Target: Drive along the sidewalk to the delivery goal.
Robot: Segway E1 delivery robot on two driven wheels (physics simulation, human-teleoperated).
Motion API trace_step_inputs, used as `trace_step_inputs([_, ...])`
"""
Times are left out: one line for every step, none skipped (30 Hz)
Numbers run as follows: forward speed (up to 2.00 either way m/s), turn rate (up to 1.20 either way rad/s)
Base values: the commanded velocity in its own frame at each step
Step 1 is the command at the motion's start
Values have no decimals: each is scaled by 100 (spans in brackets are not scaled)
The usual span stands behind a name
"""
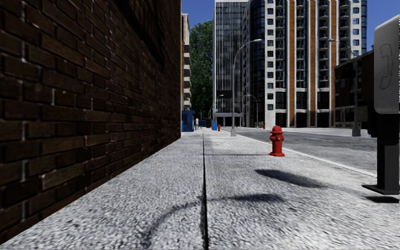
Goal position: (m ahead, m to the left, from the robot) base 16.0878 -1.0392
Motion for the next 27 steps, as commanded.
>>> trace_step_inputs([200, 0])
trace_step_inputs([200, 0])
trace_step_inputs([200, 0])
trace_step_inputs([200, 0])
trace_step_inputs([200, 0])
trace_step_inputs([200, 0])
trace_step_inputs([200, 0])
trace_step_inputs([200, 0])
trace_step_inputs([200, 0])
trace_step_inputs([200, 0])
trace_step_inputs([200, 0])
trace_step_inputs([200, 0])
trace_step_inputs([200, 0])
trace_step_inputs([200, 0])
trace_step_inputs([200, 0])
trace_step_inputs([200, 0])
trace_step_inputs([200, 0])
trace_step_inputs([200, 0])
trace_step_inputs([200, 0])
trace_step_inputs([200, 0])
trace_step_inputs([200, 0])
trace_step_inputs([200, 0])
trace_step_inputs([200, 0])
trace_step_inputs([200, 0])
trace_step_inputs([200, 0])
trace_step_inputs([200, 0])
trace_step_inputs([200, 0])
